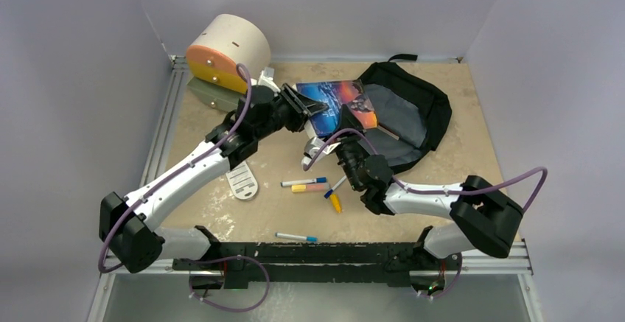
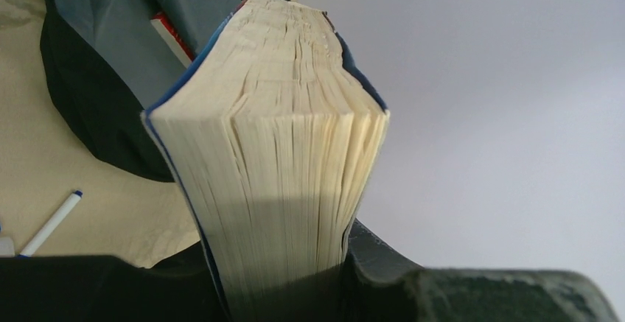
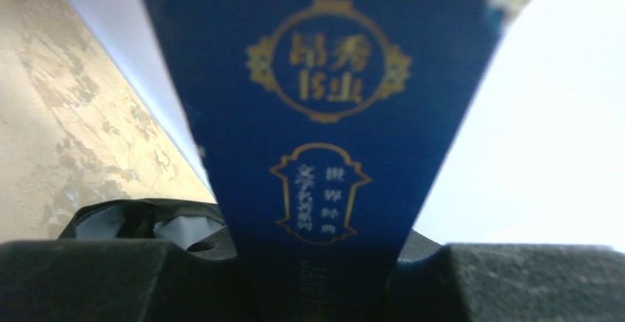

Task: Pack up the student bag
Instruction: Pick up the book from the center of the board, then place the book in the student bag.

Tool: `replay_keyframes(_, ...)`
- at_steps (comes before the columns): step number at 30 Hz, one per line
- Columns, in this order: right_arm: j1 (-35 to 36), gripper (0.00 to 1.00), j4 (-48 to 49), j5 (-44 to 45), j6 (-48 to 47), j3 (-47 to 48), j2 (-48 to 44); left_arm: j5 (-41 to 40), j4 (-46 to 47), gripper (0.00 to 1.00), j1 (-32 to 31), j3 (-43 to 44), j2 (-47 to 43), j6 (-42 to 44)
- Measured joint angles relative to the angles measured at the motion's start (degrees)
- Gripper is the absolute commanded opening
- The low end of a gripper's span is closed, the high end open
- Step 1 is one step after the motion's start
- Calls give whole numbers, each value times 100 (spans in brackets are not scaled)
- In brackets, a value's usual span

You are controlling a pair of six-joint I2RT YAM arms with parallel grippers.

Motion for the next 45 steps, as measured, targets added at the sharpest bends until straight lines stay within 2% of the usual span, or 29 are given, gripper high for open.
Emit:
replay_keyframes(1, 11, 11, -68, -15, 28, 0, -7, 0, 313, 0, 0, -267, -109, 44)
replay_keyframes(6, 50, 70, -914, -229, 737, -2, -452, -98, 970, 0, 9, -879, -404, 289)
replay_keyframes(7, 50, 76, -1117, -337, 1001, -2, -660, -109, 999, 0, 0, -879, -409, 345)
replay_keyframes(14, 79, 79, -2767, -1104, 3357, -2, -1770, -317, 1038, 0, -114, -866, -411, 1049)
replay_keyframes(20, 4, 79, -3956, -916, 5818, 94, -2306, -931, 553, 0, -15, -800, -411, 1917)
replay_keyframes(23, -636, 80, -4771, -833, 6926, 710, -2258, -1325, 31, 0, 153, -839, -411, 2363)
replay_keyframes(27, -1941, 81, -5788, -815, 8039, 1967, -1786, -1727, -623, 0, 286, -1032, -435, 2669)
replay_keyframes(31, -2293, 83, -6854, -776, 8255, 2951, -1038, -1792, -1058, 0, 286, -1290, -627, 2728)
replay_keyframes(35, -2378, 84, -7851, -861, 8011, 3856, 57, -1757, -1276, 0, 282, -1451, -962, 2728)
replay_keyframes(41, -2428, 84, -9108, -946, 7184, 4428, 1335, -1661, -1294, 0, 282, -1475, -1303, 2723)
replay_keyframes(45, -2433, 82, -9372, -940, 6728, 4625, 1952, -1558, -1281, 0, 282, -1537, -1449, 2721)
